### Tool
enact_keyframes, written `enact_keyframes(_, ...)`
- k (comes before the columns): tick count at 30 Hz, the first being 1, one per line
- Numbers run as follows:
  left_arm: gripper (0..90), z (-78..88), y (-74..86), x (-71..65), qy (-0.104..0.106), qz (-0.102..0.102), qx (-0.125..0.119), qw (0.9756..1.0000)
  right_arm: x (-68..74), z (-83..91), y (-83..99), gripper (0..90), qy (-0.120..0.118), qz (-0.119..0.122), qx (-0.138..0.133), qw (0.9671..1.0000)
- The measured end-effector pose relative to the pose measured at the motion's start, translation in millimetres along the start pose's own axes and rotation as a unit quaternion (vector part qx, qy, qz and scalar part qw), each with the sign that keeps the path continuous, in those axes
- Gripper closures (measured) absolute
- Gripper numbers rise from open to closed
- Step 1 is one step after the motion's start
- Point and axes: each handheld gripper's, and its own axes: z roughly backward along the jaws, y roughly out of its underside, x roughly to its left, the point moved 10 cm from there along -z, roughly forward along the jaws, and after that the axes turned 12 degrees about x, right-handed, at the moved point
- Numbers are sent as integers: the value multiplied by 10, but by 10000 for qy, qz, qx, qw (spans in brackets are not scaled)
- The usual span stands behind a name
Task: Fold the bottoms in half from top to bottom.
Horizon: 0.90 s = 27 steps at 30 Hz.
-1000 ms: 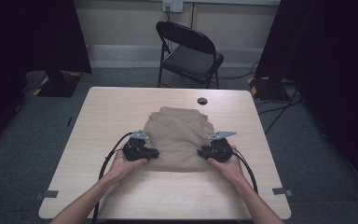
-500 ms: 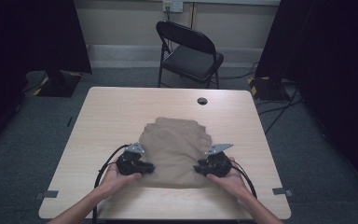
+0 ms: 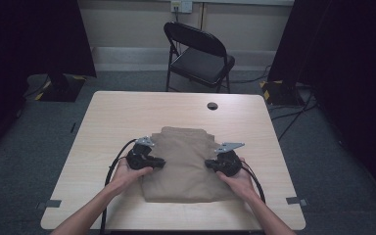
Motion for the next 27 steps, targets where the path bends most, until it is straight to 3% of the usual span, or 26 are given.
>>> enact_keyframes(1,838,-2,1,12,97,47,-78,9999,-30,-32,45,891,82,58,113,9999)
enact_keyframes(3,848,3,7,10,37,-40,-80,10000,-75,-16,82,894,-17,28,60,10000)
enact_keyframes(4,847,1,10,6,-13,-72,-101,9999,-120,-4,106,900,94,28,68,9999)
enact_keyframes(7,846,3,32,-8,-15,-53,-174,9998,-169,36,155,891,78,-30,27,10000)
enact_keyframes(11,846,27,84,-58,-62,-152,-124,9998,-164,77,206,885,240,53,89,9997)
enact_keyframes(14,829,48,101,-61,-119,-64,-53,9999,-163,89,221,880,246,37,109,9996)
enact_keyframes(17,818,48,107,-81,-225,-198,42,9995,-150,91,230,874,172,-28,83,9998)
enact_keyframes(19,835,55,127,-91,-163,-221,57,9996,-115,112,271,876,67,-30,88,9999)
enact_keyframes(24,840,92,216,-52,-114,-91,-117,9998,-8,164,366,879,16,111,92,9999)
enact_keyframes(27,843,101,226,-49,-293,-173,9,9994,-1,168,372,879,55,126,97,9999)
